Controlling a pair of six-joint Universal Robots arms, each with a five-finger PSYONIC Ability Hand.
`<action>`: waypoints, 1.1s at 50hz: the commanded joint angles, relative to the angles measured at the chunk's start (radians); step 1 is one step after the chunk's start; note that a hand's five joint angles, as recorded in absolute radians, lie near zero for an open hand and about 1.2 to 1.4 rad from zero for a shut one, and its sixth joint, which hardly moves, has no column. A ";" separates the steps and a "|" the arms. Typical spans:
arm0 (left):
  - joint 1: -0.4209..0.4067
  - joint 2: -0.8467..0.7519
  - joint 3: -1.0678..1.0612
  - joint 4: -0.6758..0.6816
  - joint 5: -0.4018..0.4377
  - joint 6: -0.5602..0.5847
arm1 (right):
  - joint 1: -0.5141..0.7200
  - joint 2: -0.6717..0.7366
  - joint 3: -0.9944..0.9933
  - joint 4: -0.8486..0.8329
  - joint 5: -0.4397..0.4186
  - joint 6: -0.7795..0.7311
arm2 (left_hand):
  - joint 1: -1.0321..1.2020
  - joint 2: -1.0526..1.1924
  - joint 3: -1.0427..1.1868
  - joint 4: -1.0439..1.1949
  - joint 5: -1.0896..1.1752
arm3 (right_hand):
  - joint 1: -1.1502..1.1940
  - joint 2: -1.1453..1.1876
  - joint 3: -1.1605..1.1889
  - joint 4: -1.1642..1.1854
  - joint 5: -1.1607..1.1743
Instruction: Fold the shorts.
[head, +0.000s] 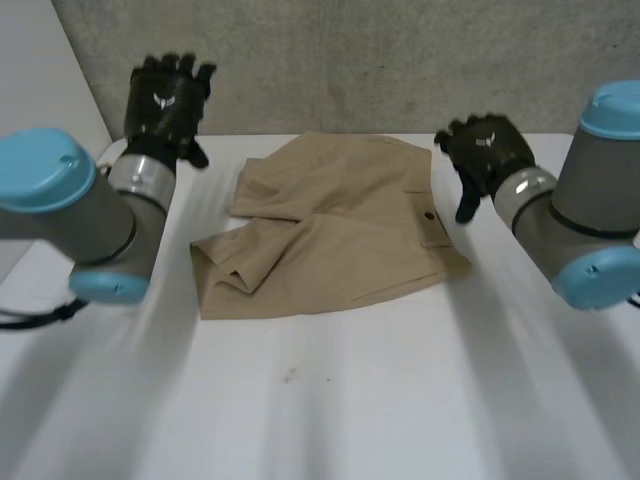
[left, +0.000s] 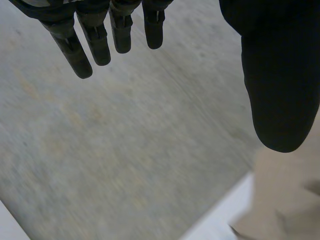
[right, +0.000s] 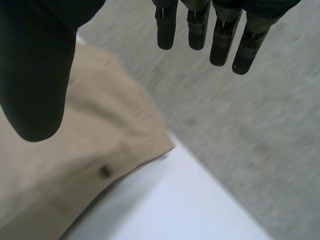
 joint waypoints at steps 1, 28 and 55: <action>-0.011 0.147 -0.306 -0.088 0.006 -0.001 | -0.004 -0.070 0.190 0.084 -0.017 -0.002 | 0.069 0.066 0.053 0.061 0.047 | -0.022 -0.038 -0.033 -0.053 -0.058; -0.053 0.015 -0.405 -0.246 0.009 -0.004 | -0.028 0.191 0.125 -0.052 -0.142 -0.074 | 0.362 0.360 0.347 0.355 0.341 | 0.605 0.588 0.593 0.574 0.569; -0.048 -0.029 -0.372 -0.232 0.003 0.001 | -0.047 0.246 0.064 -0.049 -0.129 -0.112 | 0.524 0.521 0.508 0.516 0.502 | 1.200 1.183 1.188 1.169 1.164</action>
